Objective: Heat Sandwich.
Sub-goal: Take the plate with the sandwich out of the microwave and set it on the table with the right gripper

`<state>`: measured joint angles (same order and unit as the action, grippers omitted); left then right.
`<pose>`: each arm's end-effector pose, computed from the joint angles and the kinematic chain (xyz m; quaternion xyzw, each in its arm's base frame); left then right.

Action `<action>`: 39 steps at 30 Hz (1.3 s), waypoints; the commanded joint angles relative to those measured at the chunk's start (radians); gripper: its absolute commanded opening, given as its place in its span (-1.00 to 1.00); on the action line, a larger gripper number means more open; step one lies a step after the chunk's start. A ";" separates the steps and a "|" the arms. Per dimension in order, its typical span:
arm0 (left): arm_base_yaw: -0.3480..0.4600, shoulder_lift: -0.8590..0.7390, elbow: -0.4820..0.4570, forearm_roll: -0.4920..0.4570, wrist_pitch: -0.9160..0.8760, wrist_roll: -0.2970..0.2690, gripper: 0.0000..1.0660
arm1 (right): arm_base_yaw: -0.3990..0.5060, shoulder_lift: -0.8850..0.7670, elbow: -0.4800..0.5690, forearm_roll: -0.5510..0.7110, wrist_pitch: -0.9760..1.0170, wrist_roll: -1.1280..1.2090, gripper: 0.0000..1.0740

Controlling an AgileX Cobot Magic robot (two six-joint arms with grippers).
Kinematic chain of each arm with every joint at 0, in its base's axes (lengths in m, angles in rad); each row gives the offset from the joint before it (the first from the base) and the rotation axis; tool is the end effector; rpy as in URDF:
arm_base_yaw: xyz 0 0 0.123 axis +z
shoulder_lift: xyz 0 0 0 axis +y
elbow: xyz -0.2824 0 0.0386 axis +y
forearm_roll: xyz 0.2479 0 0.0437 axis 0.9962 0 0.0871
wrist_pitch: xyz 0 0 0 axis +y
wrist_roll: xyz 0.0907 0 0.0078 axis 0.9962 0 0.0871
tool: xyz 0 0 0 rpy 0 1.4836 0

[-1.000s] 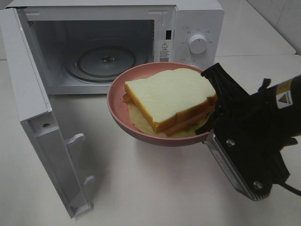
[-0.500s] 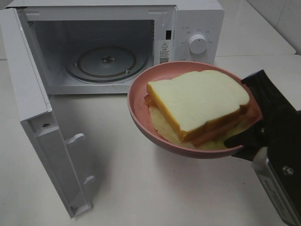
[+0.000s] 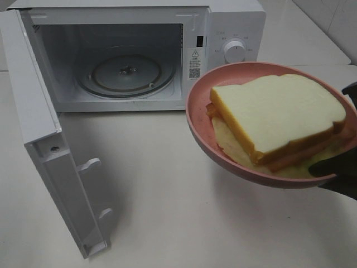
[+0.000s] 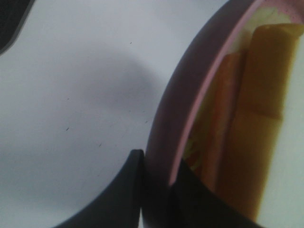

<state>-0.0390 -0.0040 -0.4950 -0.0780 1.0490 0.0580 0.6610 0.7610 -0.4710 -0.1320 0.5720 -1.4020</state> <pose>-0.0048 -0.0060 0.2769 0.0425 0.8487 -0.0340 0.5260 0.1123 0.0791 0.2533 -0.8084 0.4404 -0.1907 0.3408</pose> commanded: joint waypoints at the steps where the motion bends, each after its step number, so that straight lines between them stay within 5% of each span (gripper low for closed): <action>1: 0.003 -0.021 0.003 -0.001 -0.012 0.000 0.83 | -0.003 -0.016 -0.003 -0.039 0.012 0.043 -1.00; 19: 0.003 -0.021 0.003 -0.001 -0.012 0.000 0.83 | -0.003 -0.015 -0.003 -0.375 0.137 0.541 -1.00; 39: 0.003 -0.021 0.003 -0.001 -0.012 0.000 0.83 | -0.003 -0.012 -0.003 -0.604 0.384 1.040 -1.00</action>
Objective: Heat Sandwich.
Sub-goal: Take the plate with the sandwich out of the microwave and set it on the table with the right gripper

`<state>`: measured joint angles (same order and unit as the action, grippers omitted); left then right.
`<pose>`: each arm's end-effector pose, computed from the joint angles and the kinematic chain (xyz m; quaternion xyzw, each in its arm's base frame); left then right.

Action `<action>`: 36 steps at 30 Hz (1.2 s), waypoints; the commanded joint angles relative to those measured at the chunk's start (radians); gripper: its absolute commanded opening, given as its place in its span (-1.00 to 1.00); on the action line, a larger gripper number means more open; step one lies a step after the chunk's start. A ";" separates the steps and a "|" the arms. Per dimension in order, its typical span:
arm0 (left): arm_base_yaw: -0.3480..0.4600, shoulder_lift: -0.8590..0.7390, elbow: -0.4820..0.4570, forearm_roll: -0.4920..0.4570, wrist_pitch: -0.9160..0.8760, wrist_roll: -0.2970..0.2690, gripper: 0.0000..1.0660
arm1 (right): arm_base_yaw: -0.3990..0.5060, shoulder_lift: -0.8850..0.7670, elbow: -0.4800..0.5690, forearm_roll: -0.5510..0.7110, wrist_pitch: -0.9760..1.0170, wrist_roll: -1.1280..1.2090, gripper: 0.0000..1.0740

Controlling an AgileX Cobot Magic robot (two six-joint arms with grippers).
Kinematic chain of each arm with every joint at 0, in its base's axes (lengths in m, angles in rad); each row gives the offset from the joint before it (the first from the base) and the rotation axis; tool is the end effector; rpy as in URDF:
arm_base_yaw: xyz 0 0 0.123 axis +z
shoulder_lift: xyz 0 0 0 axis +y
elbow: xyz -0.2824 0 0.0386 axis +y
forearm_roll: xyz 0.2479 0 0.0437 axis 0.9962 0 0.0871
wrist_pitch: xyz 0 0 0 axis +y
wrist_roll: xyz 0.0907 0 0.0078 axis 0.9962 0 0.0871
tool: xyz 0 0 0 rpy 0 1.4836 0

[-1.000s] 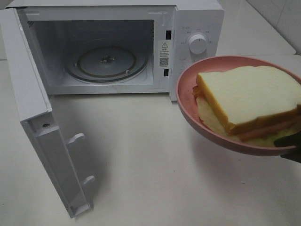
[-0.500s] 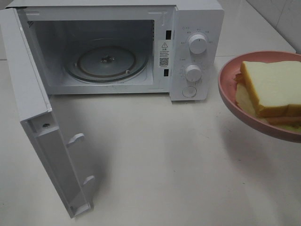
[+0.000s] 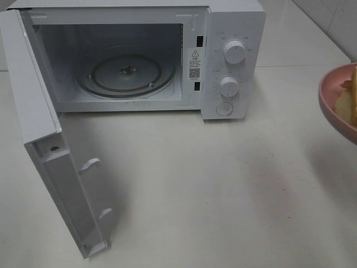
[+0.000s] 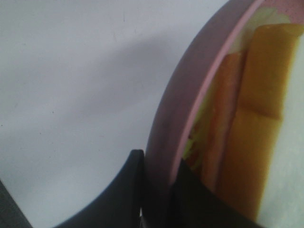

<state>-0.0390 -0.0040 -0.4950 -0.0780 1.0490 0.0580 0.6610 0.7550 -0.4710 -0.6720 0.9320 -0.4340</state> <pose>-0.0048 -0.0060 0.2769 0.0425 0.8487 -0.0340 0.5260 0.1171 0.0334 0.2504 -0.5937 0.7168 -0.2760 0.2397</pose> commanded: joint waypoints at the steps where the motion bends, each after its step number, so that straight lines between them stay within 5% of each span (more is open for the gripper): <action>1: 0.003 -0.021 0.003 -0.001 -0.012 0.000 0.83 | -0.003 -0.003 -0.003 -0.072 0.034 0.096 -1.00; 23: 0.003 -0.021 0.003 -0.001 -0.012 0.000 0.83 | -0.003 0.351 -0.019 -0.211 0.131 0.776 -1.00; 36: 0.003 -0.021 0.003 -0.001 -0.012 0.000 0.83 | -0.003 0.566 -0.159 -0.207 0.256 1.101 -1.00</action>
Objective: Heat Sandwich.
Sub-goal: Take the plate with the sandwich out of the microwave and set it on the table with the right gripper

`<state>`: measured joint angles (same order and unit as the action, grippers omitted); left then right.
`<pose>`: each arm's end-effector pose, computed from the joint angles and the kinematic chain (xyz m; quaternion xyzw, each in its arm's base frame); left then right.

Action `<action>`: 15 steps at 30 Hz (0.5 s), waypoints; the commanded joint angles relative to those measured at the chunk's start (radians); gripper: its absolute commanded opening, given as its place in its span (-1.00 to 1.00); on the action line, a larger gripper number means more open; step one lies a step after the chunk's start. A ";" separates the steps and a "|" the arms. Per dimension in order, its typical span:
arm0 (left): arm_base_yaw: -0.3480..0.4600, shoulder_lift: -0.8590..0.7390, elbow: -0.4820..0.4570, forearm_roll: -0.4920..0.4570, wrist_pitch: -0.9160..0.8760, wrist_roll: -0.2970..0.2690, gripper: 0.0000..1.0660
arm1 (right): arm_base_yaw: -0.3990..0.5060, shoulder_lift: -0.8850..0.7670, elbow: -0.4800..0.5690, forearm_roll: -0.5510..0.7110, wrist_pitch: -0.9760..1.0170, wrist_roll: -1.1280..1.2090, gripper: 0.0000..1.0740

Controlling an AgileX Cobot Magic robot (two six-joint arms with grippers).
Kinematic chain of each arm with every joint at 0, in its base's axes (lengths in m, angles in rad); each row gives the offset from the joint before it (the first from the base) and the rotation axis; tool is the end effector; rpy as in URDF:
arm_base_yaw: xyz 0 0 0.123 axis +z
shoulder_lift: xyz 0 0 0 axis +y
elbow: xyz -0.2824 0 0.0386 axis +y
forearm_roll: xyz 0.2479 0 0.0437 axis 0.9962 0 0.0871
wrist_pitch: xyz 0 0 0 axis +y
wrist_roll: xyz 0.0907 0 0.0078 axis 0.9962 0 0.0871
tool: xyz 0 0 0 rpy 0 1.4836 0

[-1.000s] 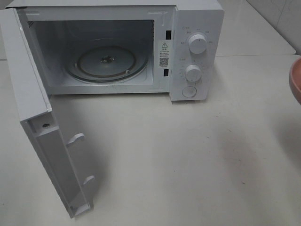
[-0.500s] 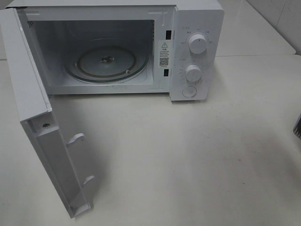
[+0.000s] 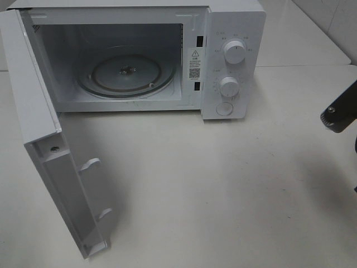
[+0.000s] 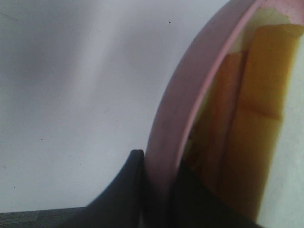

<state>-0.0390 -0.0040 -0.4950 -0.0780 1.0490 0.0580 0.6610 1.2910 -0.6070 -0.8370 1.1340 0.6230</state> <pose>-0.0048 -0.0060 0.2769 0.0425 0.8487 -0.0340 0.5260 0.1794 0.0618 0.2150 -0.2181 0.9068 -0.3267 0.1531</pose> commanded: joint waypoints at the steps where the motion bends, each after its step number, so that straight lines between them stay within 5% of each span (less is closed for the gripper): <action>1: 0.003 -0.021 0.003 -0.001 -0.012 0.000 0.83 | -0.003 0.030 -0.023 -0.042 0.054 0.044 -1.00; 15: 0.003 -0.021 0.003 -0.001 -0.012 0.000 0.83 | -0.003 0.167 -0.032 -0.041 0.035 0.233 -0.99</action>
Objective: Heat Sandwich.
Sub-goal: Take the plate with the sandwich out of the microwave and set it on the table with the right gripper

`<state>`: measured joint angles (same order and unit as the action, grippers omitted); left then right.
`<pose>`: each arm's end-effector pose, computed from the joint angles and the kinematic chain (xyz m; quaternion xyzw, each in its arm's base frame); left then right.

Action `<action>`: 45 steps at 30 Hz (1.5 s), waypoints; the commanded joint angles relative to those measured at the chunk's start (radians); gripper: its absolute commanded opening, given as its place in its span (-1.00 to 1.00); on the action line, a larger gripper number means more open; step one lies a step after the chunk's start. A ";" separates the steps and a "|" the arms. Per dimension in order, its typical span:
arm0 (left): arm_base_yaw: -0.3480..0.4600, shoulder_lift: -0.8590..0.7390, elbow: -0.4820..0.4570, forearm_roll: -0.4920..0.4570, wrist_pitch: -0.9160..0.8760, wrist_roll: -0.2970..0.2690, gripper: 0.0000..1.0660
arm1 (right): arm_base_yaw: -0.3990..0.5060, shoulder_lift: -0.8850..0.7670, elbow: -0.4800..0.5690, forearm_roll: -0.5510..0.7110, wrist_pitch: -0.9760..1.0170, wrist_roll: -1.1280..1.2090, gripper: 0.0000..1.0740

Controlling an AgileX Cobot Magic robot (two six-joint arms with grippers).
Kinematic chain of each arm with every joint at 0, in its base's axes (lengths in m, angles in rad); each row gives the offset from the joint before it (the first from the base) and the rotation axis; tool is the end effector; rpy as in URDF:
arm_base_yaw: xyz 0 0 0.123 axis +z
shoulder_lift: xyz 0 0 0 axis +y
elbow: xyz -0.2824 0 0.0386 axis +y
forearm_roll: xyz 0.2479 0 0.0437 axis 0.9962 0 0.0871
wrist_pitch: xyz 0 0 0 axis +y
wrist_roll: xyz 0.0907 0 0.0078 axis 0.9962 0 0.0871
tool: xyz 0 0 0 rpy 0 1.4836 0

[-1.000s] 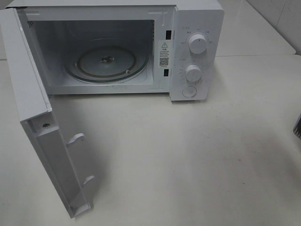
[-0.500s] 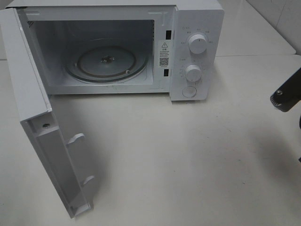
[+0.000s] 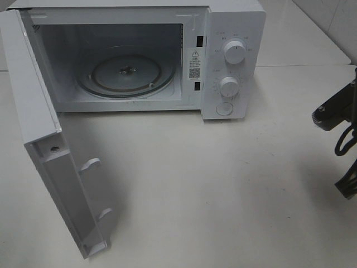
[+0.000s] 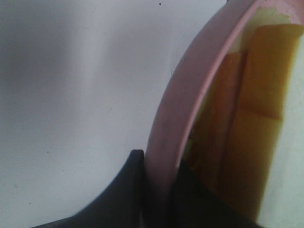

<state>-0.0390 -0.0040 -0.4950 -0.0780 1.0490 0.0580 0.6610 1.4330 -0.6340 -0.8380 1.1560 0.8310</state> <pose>-0.0048 -0.0060 0.2769 0.0425 0.8487 -0.0340 0.5260 0.1919 0.0707 0.1947 -0.1398 0.9186 -0.3444 0.1342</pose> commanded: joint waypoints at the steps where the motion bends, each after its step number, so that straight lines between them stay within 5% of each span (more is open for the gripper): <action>1: 0.003 -0.021 0.003 -0.001 -0.012 0.000 0.83 | -0.003 0.035 -0.005 -0.040 0.007 0.031 -0.99; 45: 0.003 -0.021 0.003 -0.001 -0.012 0.000 0.83 | -0.003 0.384 -0.005 -0.091 -0.244 0.258 -0.94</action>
<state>-0.0390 -0.0040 -0.4950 -0.0780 1.0490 0.0580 0.6610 1.8030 -0.6400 -0.8990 0.8910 1.0730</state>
